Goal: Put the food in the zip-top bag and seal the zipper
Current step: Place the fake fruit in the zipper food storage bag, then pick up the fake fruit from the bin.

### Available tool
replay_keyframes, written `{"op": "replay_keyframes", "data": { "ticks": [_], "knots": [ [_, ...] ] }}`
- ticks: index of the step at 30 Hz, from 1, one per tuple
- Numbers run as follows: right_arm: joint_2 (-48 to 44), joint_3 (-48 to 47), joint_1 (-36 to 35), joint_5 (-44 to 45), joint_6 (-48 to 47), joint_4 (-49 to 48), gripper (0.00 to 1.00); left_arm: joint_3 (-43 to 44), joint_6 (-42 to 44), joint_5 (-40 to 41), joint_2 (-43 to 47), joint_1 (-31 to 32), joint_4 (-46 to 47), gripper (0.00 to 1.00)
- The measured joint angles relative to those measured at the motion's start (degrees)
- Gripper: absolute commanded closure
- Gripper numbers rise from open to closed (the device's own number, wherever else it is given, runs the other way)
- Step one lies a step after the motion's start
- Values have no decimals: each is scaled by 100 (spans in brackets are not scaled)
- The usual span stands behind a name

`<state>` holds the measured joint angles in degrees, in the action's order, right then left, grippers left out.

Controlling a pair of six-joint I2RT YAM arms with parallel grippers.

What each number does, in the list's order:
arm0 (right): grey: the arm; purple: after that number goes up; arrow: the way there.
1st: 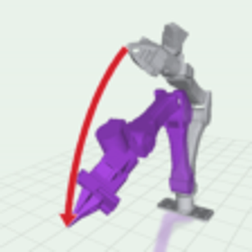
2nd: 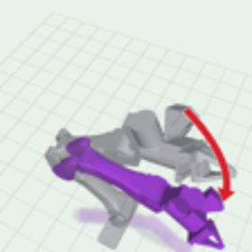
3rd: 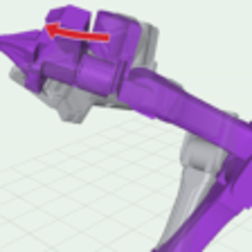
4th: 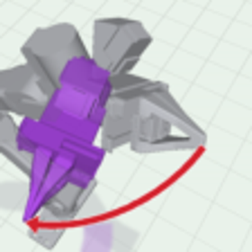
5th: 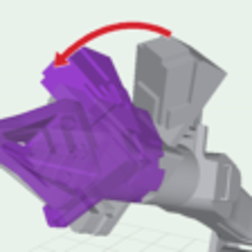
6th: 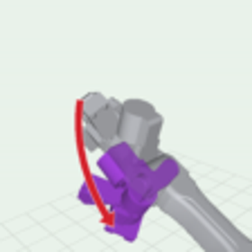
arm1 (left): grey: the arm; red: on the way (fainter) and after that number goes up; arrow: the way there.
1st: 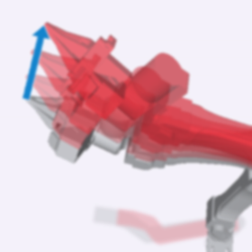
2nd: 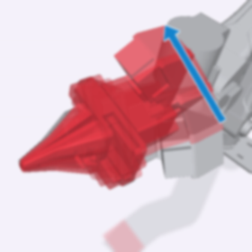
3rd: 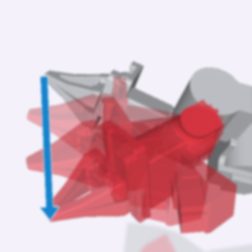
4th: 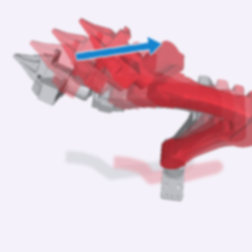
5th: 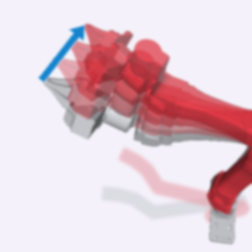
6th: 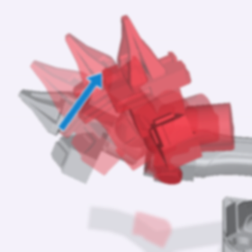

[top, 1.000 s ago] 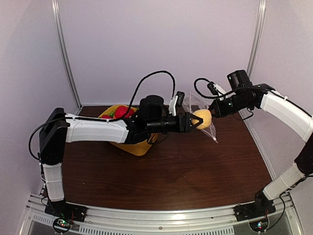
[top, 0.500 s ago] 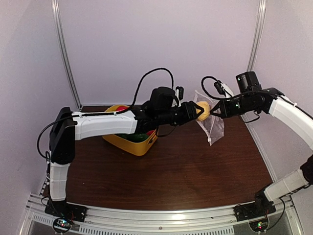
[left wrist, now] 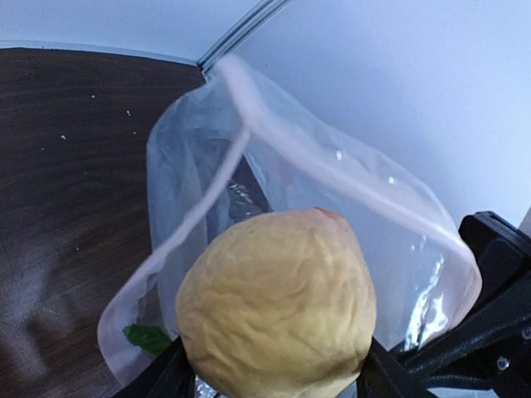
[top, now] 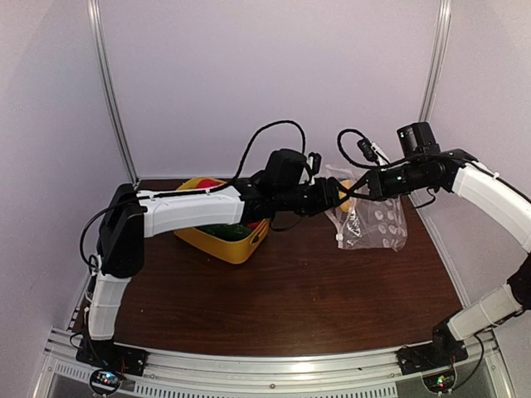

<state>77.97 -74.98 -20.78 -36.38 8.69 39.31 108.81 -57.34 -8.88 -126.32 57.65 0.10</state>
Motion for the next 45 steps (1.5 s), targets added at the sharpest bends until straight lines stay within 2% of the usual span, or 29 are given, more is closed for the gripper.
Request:
{"op": "replay_keyframes", "data": {
  "ticks": [2,6,16,19,23,27,34,39,45],
  "knots": [
    [52,-109,157,-181,35,35,100,-35,105,-149,15,-22,120,21],
    [70,-245,616,-435,79,33,100,-323,326,-396,339,-2,365,12],
    [271,-304,968,-697,79,35,100,-490,1106,-872,1515,94,841,13],
    [321,-459,1143,-645,35,57,100,-778,1515,-920,1880,94,745,14],
    [315,-723,1318,-448,-103,50,100,-1349,2155,-426,2476,90,-44,15],
    [225,-807,1327,-343,-227,-22,100,-1849,2691,522,2977,-52,-1134,15],
    [96,-678,1327,-122,-476,-138,100,-2400,2992,2015,3274,-748,-3045,10],
    [-11,-363,1327,-20,-575,-315,100,-2758,2933,2579,3362,-1222,-3792,10],
    [-37,-203,1327,-11,-573,-448,100,-2763,2800,2745,3366,-1878,-3932,9]
  ]
}}
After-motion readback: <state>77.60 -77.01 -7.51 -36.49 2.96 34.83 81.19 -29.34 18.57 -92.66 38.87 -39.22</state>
